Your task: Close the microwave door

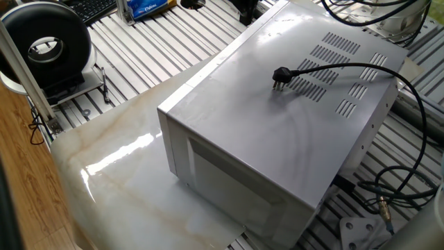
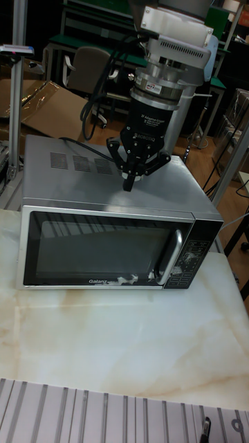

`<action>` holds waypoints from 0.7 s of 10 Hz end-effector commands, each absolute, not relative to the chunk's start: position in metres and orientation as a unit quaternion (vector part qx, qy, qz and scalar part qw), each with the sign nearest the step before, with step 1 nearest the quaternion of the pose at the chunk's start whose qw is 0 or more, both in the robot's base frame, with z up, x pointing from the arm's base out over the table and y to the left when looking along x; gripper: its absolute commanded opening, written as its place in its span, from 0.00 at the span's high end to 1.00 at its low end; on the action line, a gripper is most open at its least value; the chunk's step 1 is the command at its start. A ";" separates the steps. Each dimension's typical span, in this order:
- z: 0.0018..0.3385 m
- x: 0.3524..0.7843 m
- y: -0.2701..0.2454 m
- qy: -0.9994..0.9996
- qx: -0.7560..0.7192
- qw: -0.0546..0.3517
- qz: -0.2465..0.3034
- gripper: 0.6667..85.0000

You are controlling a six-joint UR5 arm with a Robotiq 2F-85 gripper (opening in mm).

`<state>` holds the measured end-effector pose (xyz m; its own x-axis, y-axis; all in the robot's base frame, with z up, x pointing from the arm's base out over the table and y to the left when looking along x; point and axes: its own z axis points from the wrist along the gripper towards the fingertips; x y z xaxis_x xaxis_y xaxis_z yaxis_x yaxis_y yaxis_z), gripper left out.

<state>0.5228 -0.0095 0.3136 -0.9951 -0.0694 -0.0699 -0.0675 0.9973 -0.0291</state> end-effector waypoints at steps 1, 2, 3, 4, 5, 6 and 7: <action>0.315 0.527 -0.004 0.998 -0.038 0.042 -0.007 1.00; 0.315 0.527 -0.005 0.998 -0.040 0.042 -0.007 1.00; 0.315 0.527 -0.007 0.998 -0.042 0.042 -0.010 1.00; 0.316 0.526 -0.007 0.998 -0.042 0.042 -0.010 1.00; 0.316 0.527 -0.006 0.998 -0.042 0.043 -0.008 1.00; 0.316 0.527 -0.006 0.998 -0.042 0.044 -0.009 1.00; 0.316 0.527 -0.006 0.998 -0.042 0.044 -0.008 1.00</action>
